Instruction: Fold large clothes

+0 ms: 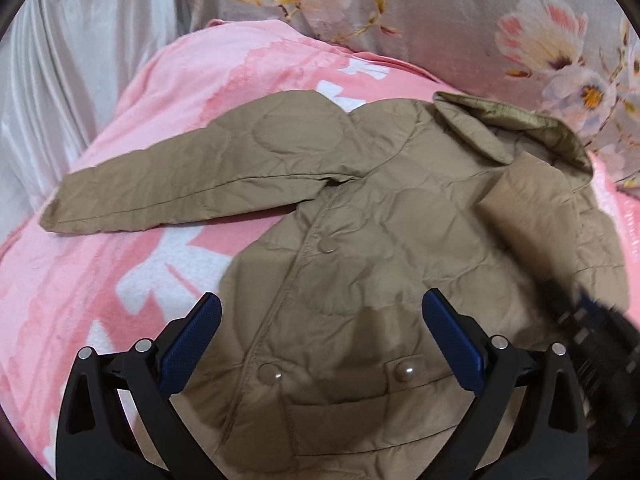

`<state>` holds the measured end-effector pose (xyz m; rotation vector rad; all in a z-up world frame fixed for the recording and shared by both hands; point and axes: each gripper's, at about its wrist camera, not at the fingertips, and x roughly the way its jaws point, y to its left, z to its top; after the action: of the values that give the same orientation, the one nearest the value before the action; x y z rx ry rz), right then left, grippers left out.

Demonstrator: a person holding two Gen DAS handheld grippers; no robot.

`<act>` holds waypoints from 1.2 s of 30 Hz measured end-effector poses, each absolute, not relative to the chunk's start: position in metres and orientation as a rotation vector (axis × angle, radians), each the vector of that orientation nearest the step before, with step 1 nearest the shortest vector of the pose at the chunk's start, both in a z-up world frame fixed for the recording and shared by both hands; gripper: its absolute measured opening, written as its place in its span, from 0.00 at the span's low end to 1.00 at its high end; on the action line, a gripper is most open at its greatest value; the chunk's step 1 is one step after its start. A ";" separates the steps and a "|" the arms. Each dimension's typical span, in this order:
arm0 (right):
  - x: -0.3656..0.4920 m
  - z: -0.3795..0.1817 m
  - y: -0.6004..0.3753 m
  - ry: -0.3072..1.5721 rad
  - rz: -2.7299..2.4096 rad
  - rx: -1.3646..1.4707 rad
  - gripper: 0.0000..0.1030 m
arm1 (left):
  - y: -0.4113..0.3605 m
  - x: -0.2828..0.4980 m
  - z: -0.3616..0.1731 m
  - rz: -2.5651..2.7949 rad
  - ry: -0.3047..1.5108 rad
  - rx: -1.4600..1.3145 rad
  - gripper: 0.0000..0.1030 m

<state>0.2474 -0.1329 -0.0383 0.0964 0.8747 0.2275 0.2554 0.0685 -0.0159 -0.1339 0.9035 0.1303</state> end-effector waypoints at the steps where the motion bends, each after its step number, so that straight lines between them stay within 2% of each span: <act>1: 0.240 -0.037 -0.130 0.859 0.242 0.114 0.48 | 0.069 0.256 -0.015 0.118 0.904 -0.147 0.95; 7: 0.232 -0.013 -0.135 0.792 0.344 0.244 0.49 | 0.083 0.255 -0.015 0.113 0.900 -0.212 0.95; 13: 0.240 -0.005 -0.094 0.782 0.383 0.179 0.48 | 0.111 0.244 -0.017 0.190 0.897 -0.240 0.95; 18: 0.247 -0.012 -0.160 0.787 0.102 0.327 0.48 | 0.142 0.231 -0.016 0.272 0.888 -0.230 0.95; 21: 0.259 -0.028 -0.201 0.824 -0.026 0.421 0.33 | 0.151 0.225 -0.017 0.299 0.885 -0.236 0.95; 25: 0.283 -0.042 -0.158 0.927 0.109 0.316 0.23 | 0.146 0.223 -0.019 0.280 0.902 -0.246 0.95; 30: 0.266 -0.041 -0.091 0.916 0.246 0.118 0.22 | 0.134 0.223 -0.016 0.221 0.915 -0.247 0.95; 36: 0.239 -0.032 -0.144 0.900 0.223 0.293 0.23 | 0.111 0.237 -0.016 -0.004 0.971 -0.391 0.95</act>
<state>0.2390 -0.1437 -0.0320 0.2935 0.9004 0.2229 0.2373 0.1112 -0.0164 -0.3912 0.9706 -0.0045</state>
